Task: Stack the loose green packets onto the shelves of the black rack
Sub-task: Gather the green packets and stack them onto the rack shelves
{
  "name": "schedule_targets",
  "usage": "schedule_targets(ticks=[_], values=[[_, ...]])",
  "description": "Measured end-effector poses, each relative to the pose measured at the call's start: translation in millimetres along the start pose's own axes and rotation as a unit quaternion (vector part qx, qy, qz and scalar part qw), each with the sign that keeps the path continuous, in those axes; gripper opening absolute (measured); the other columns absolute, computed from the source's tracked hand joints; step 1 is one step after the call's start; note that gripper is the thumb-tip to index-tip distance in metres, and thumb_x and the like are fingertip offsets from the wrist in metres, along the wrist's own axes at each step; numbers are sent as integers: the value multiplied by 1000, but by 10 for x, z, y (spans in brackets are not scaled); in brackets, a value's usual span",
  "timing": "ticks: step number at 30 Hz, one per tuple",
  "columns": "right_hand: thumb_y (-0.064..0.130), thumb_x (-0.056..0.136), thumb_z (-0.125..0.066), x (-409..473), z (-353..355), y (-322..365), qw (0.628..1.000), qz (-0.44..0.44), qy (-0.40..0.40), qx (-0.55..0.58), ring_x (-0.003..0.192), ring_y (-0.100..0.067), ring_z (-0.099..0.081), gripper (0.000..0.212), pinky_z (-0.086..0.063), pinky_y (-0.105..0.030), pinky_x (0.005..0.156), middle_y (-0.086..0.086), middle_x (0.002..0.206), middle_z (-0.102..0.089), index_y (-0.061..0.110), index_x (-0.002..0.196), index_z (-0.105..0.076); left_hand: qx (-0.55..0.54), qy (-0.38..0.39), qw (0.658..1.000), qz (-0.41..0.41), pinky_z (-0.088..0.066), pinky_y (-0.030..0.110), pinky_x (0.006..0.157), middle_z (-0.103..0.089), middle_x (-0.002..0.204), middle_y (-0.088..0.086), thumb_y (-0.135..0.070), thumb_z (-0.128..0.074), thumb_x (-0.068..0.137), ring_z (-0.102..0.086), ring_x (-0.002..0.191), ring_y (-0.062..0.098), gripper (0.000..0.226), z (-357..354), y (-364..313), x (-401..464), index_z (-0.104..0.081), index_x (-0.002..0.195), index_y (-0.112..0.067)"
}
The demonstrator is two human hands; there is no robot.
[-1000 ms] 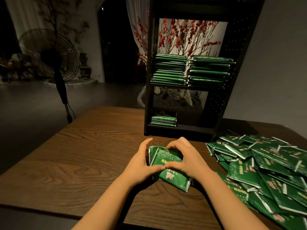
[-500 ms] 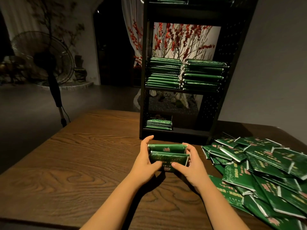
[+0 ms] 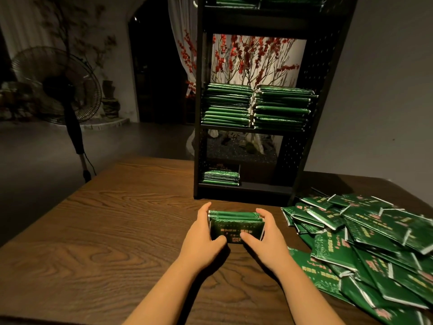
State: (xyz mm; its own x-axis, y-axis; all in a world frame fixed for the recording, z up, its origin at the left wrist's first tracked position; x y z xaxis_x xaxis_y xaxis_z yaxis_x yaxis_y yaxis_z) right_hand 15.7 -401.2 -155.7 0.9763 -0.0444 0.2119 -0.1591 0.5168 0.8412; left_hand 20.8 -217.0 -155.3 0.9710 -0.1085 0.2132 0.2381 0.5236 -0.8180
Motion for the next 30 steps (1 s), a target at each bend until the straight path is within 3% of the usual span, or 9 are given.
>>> schedule_targets(ticks=[3, 8, 11, 15, 17, 20, 23, 27, 30], values=[[20, 87, -69, 20, -71, -68, 999, -15, 25, -39, 114, -14, -54, 71, -42, -25, 91, 6, 123, -56, 26, 144, -26, 85, 10, 996, 18, -48, 36, 80, -59, 112, 0, -27, -58, 88, -59, 101, 23, 65, -66, 28, 21, -24, 143, -23], [20, 90, -65, 37, -23, -107, 998, -39, 8, -41, 117, -21, -54, 63, -45, -31, 88, 3, 122, -56, 21, 142, -30, 36, -16, 999, 24, -50, 43, 86, -59, 104, -3, -21, -49, 92, -57, 96, 17, 28, -11, 75, 23, -41, 118, -25], [33, 89, -59, 24, -83, -184, 991, -67, 43, -109, 143, -36, -28, 66, -36, -47, 110, -6, 142, -49, 21, 144, -26, 143, -33, 989, -3, -45, 40, 85, -55, 97, -4, -24, -50, 90, -54, 96, 22, 20, -12, 6, 33, -43, 108, -20], [26, 94, -51, 3, -102, -217, 986, -95, 66, -118, 150, -35, -7, 68, -28, -47, 113, -9, 148, -41, 17, 152, -16, 166, -40, 985, -6, -42, 37, 85, -50, 100, -4, -27, -51, 88, -49, 100, 21, 18, -25, 3, 43, -47, 103, -19], [23, 92, -51, -5, -70, -191, 989, -89, 54, -109, 146, -34, -22, 60, -34, -47, 110, -7, 144, -46, 20, 146, -26, 160, -38, 986, -6, -43, 38, 86, -51, 102, -4, -29, -49, 85, -48, 102, 20, 17, -23, 30, 53, -49, 99, -19], [13, 88, -56, -18, 40, -113, 995, -69, 16, -65, 109, -15, -57, 35, -50, -31, 83, 5, 111, -62, 24, 119, -46, 151, -16, 988, -1, -46, 39, 88, -54, 102, -4, -32, -49, 85, -50, 100, 17, 20, -41, 59, 58, -50, 100, -19], [2, 89, -58, -9, 157, -31, 999, -48, -22, 4, 88, 8, -57, 31, -42, -8, 65, 13, 101, -63, 23, 111, -52, 46, 15, 999, 7, -50, 38, 88, -59, 105, -7, -30, -51, 88, -57, 98, 13, 22, -52, 58, 36, -49, 109, -21], [2, 90, -56, 38, 263, 47, 990, -56, -42, 119, 103, -10, -63, 29, -53, -31, 86, 2, 109, -68, 20, 112, -58, -106, 35, 993, -26, -52, 27, 88, -66, 113, -13, -15, -57, 97, -62, 102, 0, 21, 24, -141, -14, -51, 115, -25], [3, 93, -52, 86, 358, 166, 976, -62, -37, 206, 98, -20, -66, 23, -53, -39, 80, -6, 106, -69, 17, 110, -58, -142, 25, 989, -42, -51, 28, 76, -68, 108, -5, -15, -53, 100, -64, 89, 7, 17, 58, -322, 81, -52, 114, -24]])
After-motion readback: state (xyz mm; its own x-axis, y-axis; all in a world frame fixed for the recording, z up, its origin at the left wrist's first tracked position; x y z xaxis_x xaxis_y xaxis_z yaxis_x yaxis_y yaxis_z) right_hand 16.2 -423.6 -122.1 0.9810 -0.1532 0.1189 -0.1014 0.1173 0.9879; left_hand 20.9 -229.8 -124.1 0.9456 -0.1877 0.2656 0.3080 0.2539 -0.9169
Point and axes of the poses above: each hand's wrist, its own x-axis towards the middle knuckle, its own z-axis out of the back of the hand, y = z × x, the point moved 8 cm from there along x, towards the middle knuckle
